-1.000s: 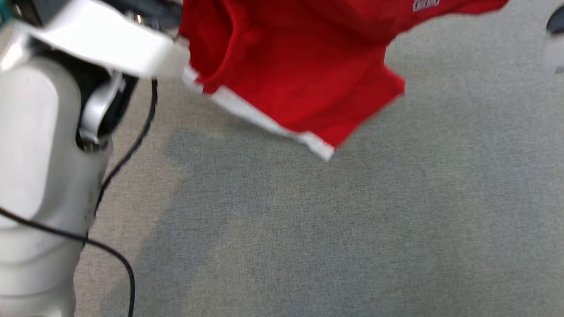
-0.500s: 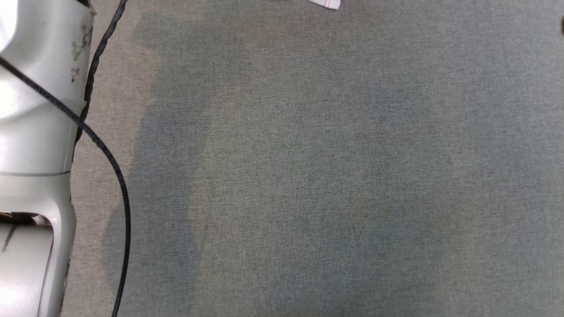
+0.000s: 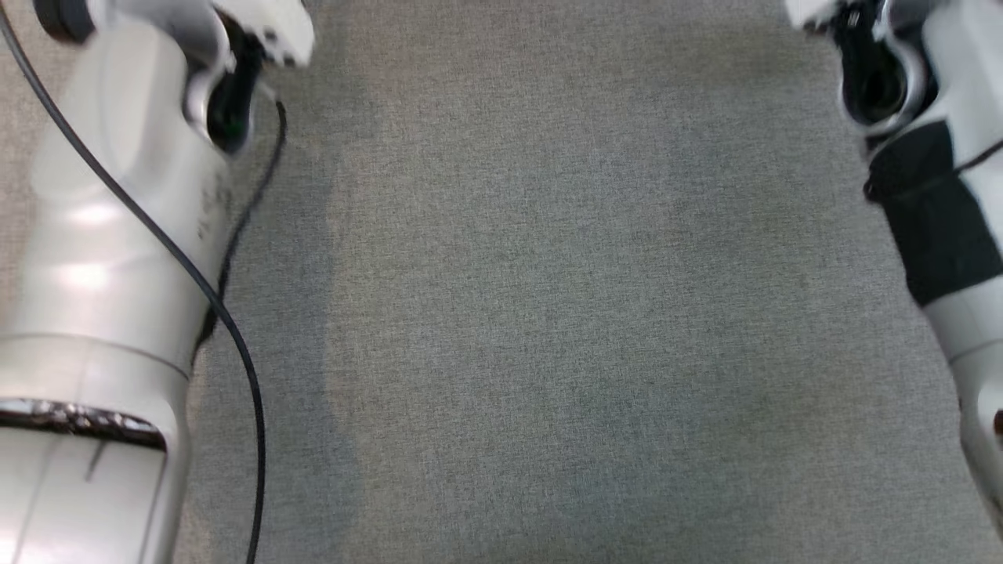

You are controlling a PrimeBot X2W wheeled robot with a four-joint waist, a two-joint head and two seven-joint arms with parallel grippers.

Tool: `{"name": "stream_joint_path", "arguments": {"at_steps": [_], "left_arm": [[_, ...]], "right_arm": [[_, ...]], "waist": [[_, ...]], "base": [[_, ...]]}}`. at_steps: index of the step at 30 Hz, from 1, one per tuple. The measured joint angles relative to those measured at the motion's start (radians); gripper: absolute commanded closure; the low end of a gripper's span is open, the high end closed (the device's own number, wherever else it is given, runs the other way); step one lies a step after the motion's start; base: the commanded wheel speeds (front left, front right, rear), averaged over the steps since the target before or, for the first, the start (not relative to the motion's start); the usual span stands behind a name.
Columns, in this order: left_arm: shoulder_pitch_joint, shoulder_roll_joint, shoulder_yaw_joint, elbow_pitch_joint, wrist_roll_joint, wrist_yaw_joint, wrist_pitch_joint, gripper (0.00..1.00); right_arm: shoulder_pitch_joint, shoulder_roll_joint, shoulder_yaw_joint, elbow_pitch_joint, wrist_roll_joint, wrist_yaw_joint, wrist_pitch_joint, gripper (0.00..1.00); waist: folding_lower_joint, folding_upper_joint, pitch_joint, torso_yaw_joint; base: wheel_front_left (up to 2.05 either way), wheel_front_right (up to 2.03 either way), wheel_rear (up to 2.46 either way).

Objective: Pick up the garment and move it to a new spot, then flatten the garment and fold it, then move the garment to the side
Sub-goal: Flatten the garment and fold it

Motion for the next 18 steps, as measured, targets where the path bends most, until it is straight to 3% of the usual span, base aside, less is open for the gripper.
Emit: {"name": "stream_joint_path", "arguments": {"at_steps": [7,11,18], "left_arm": [[0.214,-0.012,-0.089,0.011,-0.018,-0.004,-0.130,1.00],[0.365,-0.011,-0.121,-0.046,-0.030,-0.004,-0.156,1.00],[0.664,0.054,-0.068,-0.316,-0.024,0.002,-0.161,1.00]], "right_arm": [[0.245,-0.036,0.106,-0.038,0.054,0.000,-0.073,1.00],[0.417,-0.046,0.122,-0.130,0.093,0.000,-0.083,1.00],[0.751,-0.075,0.035,-0.374,0.034,0.000,-0.087,1.00]], "waist": [[0.0000,0.0000,-0.054,0.003],[0.0000,0.0000,-0.101,0.008],[0.0000,0.0000,-0.184,0.002]], "base": [[0.00,0.00,0.00],[0.00,0.00,0.00],[0.00,0.00,0.00]]}}
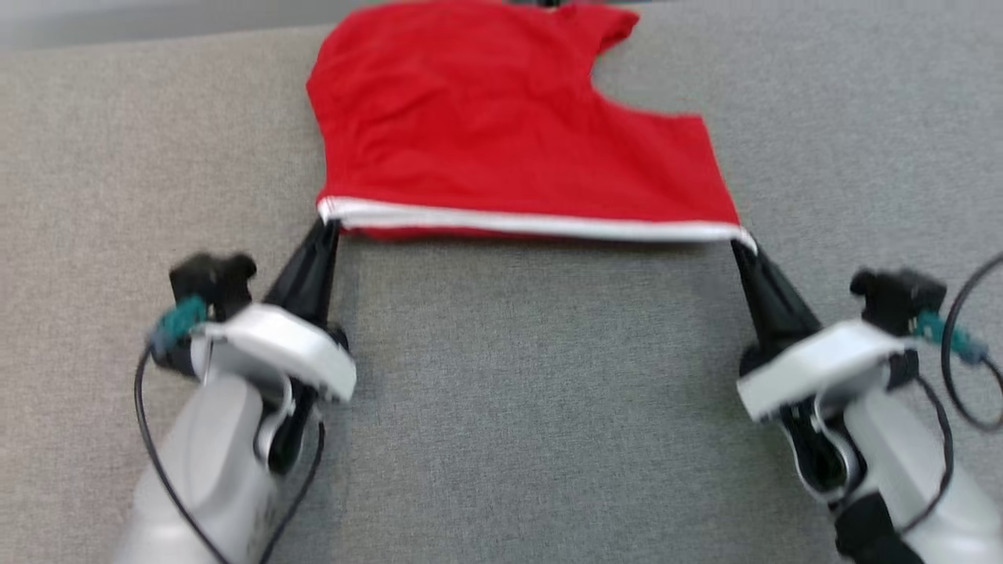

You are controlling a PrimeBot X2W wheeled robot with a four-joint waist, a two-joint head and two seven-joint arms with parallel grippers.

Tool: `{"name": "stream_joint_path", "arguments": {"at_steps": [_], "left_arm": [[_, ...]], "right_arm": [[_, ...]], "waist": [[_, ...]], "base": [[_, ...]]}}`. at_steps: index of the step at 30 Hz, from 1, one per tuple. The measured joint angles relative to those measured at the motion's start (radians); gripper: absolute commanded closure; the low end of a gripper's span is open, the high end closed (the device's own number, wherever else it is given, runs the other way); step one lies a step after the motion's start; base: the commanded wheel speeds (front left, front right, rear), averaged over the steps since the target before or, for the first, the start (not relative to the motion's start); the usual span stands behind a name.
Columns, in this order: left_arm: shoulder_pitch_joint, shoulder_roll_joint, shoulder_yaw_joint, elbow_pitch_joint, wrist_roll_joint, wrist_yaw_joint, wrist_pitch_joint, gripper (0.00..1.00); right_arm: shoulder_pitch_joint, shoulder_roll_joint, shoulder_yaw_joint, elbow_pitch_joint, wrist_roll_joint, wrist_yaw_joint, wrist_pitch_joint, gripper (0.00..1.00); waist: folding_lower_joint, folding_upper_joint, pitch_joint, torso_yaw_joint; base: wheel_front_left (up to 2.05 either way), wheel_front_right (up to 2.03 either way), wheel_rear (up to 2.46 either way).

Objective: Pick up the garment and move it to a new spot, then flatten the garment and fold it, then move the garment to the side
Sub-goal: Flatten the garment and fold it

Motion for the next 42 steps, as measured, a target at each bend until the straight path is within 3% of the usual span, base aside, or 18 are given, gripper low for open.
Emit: {"name": "stream_joint_path", "arguments": {"at_steps": [8,9,14,22,30,36,42], "left_arm": [[0.383,0.072,0.015,-0.403,0.059,0.096,0.022,1.00],[0.461,0.087,0.007,-0.509,0.060,0.129,0.063,1.00],[0.630,0.136,-0.002,-0.743,0.064,0.210,0.172,1.00],[0.788,0.193,0.002,-0.983,0.075,0.307,0.298,1.00],[0.810,0.227,0.016,-1.087,0.083,0.338,0.355,1.00],[0.784,0.229,0.024,-1.082,0.076,0.336,0.363,1.00],[0.686,0.228,0.032,-1.067,0.060,0.314,0.383,1.00]], "right_arm": [[0.344,-0.018,-0.105,-0.223,-0.095,0.000,0.003,1.00],[0.421,-0.010,-0.139,-0.286,-0.121,0.000,0.025,1.00],[0.591,0.047,-0.212,-0.442,-0.181,0.000,0.129,1.00],[0.779,0.117,-0.329,-0.629,-0.262,0.000,0.266,1.00],[0.826,0.145,-0.395,-0.738,-0.286,0.000,0.334,1.00],[0.751,0.149,-0.416,-0.744,-0.301,0.000,0.336,1.00],[0.558,0.056,-0.387,-0.709,-0.308,0.000,0.334,1.00]], "waist": [[0.0000,0.0001,-0.095,-0.007],[0.0000,0.0001,-0.115,-0.008],[0.0000,0.0001,-0.146,-0.008],[0.0000,0.0000,-0.165,-0.005],[0.0000,0.0001,-0.166,0.004],[0.0000,0.0000,-0.142,0.004],[-0.0001,0.0001,-0.084,0.007]], "base": [[0.00,0.00,0.00],[0.00,0.00,0.00],[0.00,0.00,0.00],[0.00,0.00,0.00],[0.00,0.00,0.00],[0.00,0.00,0.00],[0.00,0.00,0.00]]}}
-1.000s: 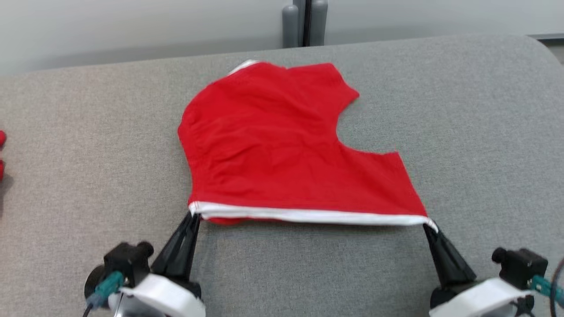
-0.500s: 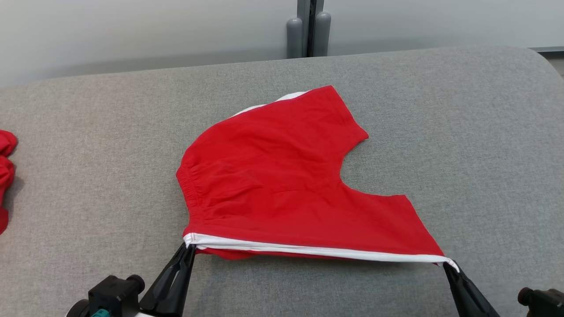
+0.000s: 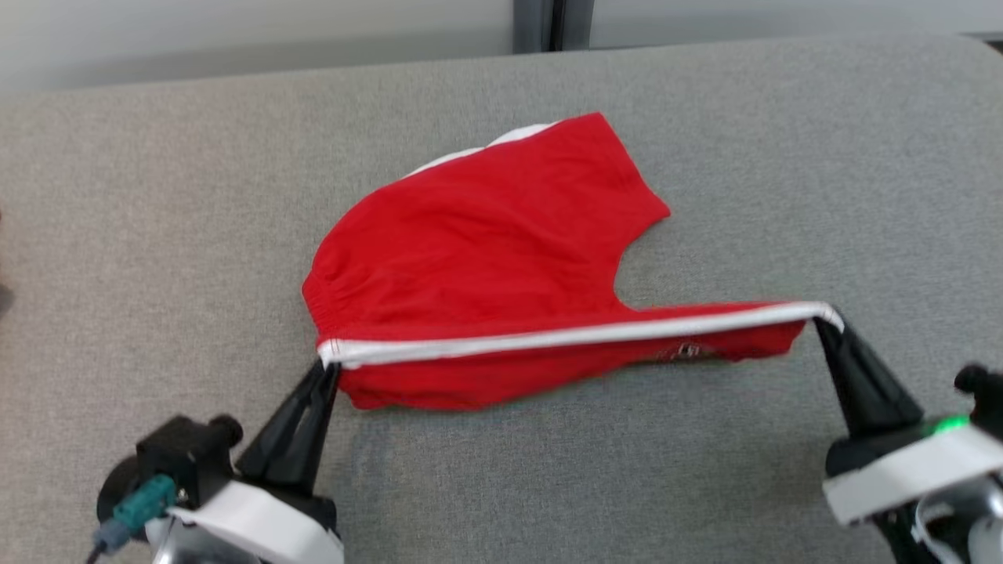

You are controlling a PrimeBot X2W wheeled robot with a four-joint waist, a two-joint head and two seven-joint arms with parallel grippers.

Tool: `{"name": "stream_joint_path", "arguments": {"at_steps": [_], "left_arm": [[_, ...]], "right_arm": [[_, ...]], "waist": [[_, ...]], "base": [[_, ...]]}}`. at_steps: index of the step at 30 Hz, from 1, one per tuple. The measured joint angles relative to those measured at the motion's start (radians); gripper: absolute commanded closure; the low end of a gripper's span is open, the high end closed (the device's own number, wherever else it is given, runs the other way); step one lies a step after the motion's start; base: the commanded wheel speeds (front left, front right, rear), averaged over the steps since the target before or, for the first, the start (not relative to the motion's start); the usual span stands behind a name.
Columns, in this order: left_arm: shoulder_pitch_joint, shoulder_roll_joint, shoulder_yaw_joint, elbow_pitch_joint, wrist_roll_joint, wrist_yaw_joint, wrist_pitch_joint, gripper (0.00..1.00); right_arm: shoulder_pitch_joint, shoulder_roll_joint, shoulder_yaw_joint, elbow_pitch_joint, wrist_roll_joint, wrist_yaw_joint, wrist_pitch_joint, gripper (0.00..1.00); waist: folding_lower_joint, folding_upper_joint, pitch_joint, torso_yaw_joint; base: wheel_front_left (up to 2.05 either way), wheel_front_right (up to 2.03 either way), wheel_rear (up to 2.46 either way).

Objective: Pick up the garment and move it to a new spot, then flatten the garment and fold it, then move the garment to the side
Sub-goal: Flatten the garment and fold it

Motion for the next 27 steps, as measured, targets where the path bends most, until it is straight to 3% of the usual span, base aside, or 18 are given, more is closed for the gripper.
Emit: {"name": "stream_joint_path", "arguments": {"at_steps": [6,12,20,27], "left_arm": [[-0.154,0.001,0.009,0.044,-0.005,-0.048,-0.002,1.00],[-0.298,-0.041,0.003,0.150,-0.020,-0.091,-0.044,1.00],[-0.421,-0.088,-0.005,0.283,-0.034,-0.130,-0.102,1.00],[-0.503,-0.133,-0.040,0.379,-0.053,-0.182,-0.116,1.00]], "right_arm": [[-0.253,-0.103,0.051,0.082,0.023,0.000,-0.018,1.00],[-0.537,-0.172,0.147,0.231,0.059,0.000,-0.039,1.00],[-0.830,-0.194,0.318,0.504,0.136,0.000,-0.084,1.00],[-0.944,-0.205,0.425,0.694,0.202,0.000,-0.143,1.00]], "waist": [[0.0000,0.0000,0.098,0.025],[0.0000,0.0000,0.203,0.073],[0.0000,-0.0001,0.277,0.152],[0.0000,0.0000,0.299,0.203]], "base": [[0.00,0.00,0.00],[0.00,0.00,0.00],[0.00,0.00,0.00],[0.00,0.00,0.00]]}}
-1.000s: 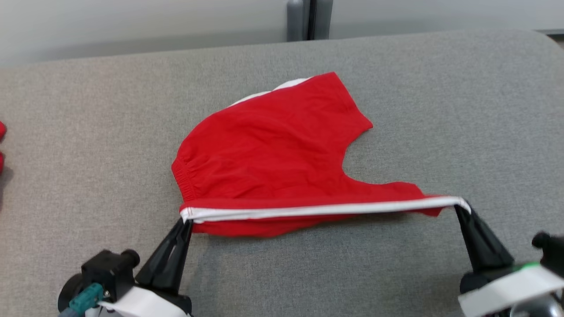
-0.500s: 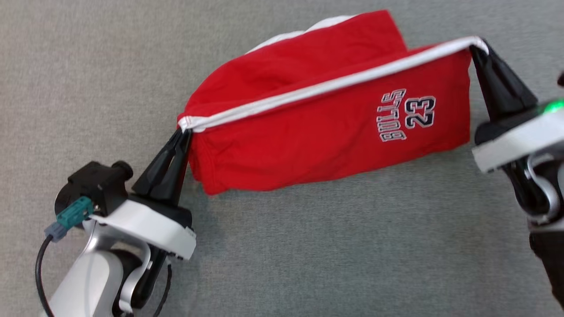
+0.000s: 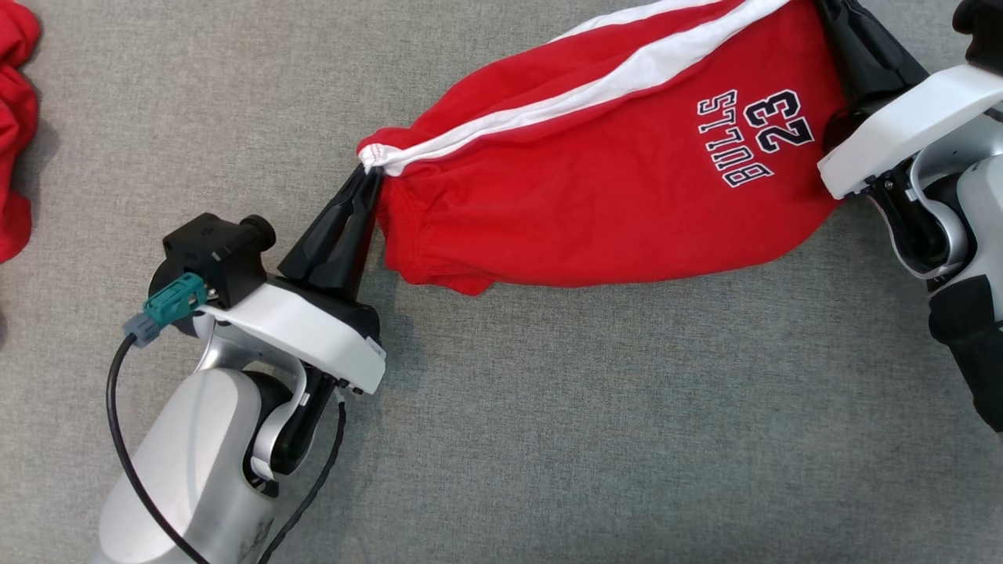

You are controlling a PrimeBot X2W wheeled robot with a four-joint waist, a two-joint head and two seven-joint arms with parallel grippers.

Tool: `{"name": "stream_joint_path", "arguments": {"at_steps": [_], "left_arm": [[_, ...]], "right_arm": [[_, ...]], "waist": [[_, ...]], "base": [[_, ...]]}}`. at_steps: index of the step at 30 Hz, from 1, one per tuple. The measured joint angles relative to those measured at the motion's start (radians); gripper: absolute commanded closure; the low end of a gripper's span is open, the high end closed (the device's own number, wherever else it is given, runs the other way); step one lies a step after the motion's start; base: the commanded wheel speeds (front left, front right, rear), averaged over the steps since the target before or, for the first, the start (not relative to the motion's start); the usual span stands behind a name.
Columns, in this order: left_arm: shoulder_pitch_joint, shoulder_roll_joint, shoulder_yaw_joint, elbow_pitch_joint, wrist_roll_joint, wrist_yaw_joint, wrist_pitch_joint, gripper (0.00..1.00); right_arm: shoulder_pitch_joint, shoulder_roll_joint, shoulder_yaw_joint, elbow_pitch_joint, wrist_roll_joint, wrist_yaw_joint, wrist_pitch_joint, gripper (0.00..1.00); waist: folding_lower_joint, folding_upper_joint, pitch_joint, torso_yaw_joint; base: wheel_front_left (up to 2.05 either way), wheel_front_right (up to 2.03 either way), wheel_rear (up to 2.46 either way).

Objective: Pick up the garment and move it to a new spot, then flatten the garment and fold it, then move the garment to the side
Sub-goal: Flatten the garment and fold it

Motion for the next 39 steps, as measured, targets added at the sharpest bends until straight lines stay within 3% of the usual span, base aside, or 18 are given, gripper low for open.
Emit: {"name": "stream_joint_path", "arguments": {"at_steps": [1,2,3,4,5,6,13,20,25,32,39], "left_arm": [[-0.007,-0.004,-0.005,0.010,0.000,-0.007,-0.002,1.00],[-0.014,-0.005,-0.007,0.020,-0.001,-0.008,-0.004,0.84],[-0.015,-0.006,-0.007,0.026,-0.001,-0.008,-0.009,0.35],[-0.015,-0.006,-0.007,0.032,-0.001,-0.008,-0.017,0.00],[-0.015,-0.006,-0.007,0.037,0.000,-0.008,-0.022,0.00],[-0.015,-0.006,-0.006,0.041,0.001,-0.007,-0.030,0.00],[0.012,-0.012,0.036,0.026,0.038,0.051,-0.157,0.00],[0.053,-0.024,0.107,-0.011,0.058,0.109,-0.245,0.00],[0.108,0.001,0.172,-0.038,0.061,0.135,-0.259,0.00],[0.200,0.024,0.211,-0.064,0.089,0.133,-0.267,0.00],[0.218,0.022,0.209,-0.058,0.096,0.124,-0.267,0.00]], "right_arm": [[-0.006,0.000,0.009,0.021,0.010,0.000,-0.015,1.00],[-0.012,-0.001,0.022,0.036,0.015,0.000,-0.028,1.00],[-0.015,0.000,0.033,0.050,0.023,0.000,-0.042,1.00],[-0.016,0.001,0.046,0.058,0.031,0.000,-0.058,0.64],[-0.016,0.002,0.058,0.064,0.037,0.000,-0.077,0.44],[-0.016,0.003,0.066,0.074,0.044,0.000,-0.094,0.00],[0.005,-0.002,0.041,0.074,0.020,0.000,-0.184,0.00],[0.175,0.033,-0.210,-0.110,-0.179,0.000,-0.191,0.00],[0.329,0.073,-0.312,-0.221,-0.280,0.000,-0.191,0.00],[0.493,0.120,-0.362,-0.303,-0.321,0.000,-0.191,0.00],[0.519,0.130,-0.369,-0.316,-0.328,0.000,-0.182,0.00]], "waist": [[0.0001,0.0000,0.001,0.003],[0.0000,0.0000,0.002,0.004],[0.0000,0.0000,0.001,0.003],[0.0001,0.0000,0.001,0.000],[0.0000,0.0000,0.000,-0.003],[0.0001,0.0000,-0.001,-0.006],[0.0000,0.0000,-0.028,-0.034],[0.0000,0.0000,-0.068,-0.060],[0.0000,0.0000,-0.105,-0.081],[0.0001,0.0000,-0.148,-0.114],[0.0001,0.0000,-0.157,-0.122]], "base": [[0.00,0.00,0.00],[0.00,0.00,0.00],[0.00,0.00,0.00],[0.00,0.00,0.00],[0.00,0.00,0.00],[0.00,0.00,0.00],[0.00,0.00,0.00],[0.00,0.00,0.00],[0.00,0.00,0.00],[0.00,0.00,0.00],[0.00,0.00,0.00]]}}
